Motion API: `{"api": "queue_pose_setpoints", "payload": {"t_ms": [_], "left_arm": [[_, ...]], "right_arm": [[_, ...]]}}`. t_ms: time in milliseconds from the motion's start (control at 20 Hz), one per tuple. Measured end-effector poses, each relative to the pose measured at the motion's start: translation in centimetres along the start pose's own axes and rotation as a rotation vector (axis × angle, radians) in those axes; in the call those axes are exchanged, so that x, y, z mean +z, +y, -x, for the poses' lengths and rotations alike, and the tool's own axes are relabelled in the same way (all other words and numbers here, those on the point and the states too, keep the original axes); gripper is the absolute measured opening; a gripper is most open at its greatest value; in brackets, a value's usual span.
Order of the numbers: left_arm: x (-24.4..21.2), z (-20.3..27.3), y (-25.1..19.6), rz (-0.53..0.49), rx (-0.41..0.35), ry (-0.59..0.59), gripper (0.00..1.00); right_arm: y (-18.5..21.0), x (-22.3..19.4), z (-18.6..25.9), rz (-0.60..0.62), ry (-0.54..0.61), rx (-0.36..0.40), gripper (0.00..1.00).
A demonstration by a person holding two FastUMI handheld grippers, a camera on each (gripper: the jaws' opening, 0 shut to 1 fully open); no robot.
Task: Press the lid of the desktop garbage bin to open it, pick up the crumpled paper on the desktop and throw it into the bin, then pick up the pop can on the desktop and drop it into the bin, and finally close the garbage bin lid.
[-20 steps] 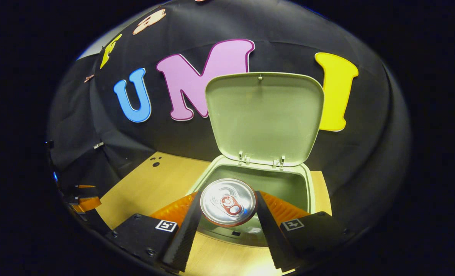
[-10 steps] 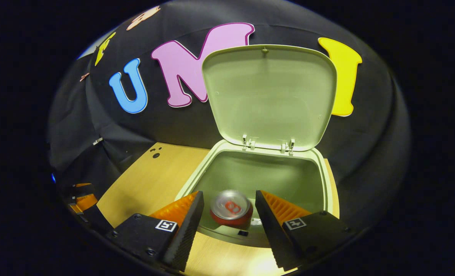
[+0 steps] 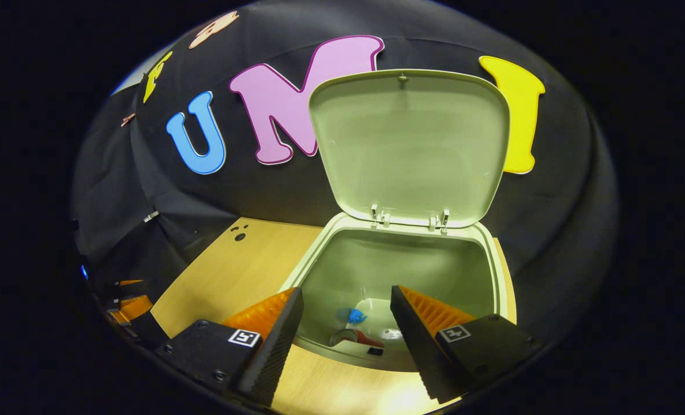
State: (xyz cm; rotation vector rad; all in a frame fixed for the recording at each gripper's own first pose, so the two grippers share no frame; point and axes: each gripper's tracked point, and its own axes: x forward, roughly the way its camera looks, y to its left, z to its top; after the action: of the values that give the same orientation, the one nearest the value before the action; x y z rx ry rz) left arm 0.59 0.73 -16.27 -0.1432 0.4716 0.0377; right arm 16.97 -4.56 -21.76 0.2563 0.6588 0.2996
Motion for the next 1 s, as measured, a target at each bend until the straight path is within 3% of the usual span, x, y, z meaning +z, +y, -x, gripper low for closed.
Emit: {"api": "queue_pose_setpoints", "payload": {"t_ms": [200,250,300,1000], "left_arm": [[0.1,-0.1,-0.1,-0.001,-0.006,0.001,0.96],[0.1,-0.1,-0.1,-0.001,-0.008,0.001,0.96],[0.1,-0.2,-0.2,-0.002,-0.01,0.001,0.96],[0.1,-0.2,-0.8,-0.008,-0.031,-0.004,0.96]], "right_arm": [[0.6,1.0,0.9,0.0,-0.044,0.008,0.99],[0.7,1.3,1.2,-0.005,-0.055,0.01,0.92],[0.8,1.6,1.6,-0.011,-0.066,0.012,0.98],[0.7,10.3,7.8,-0.017,-0.314,0.008,0.98]]}}
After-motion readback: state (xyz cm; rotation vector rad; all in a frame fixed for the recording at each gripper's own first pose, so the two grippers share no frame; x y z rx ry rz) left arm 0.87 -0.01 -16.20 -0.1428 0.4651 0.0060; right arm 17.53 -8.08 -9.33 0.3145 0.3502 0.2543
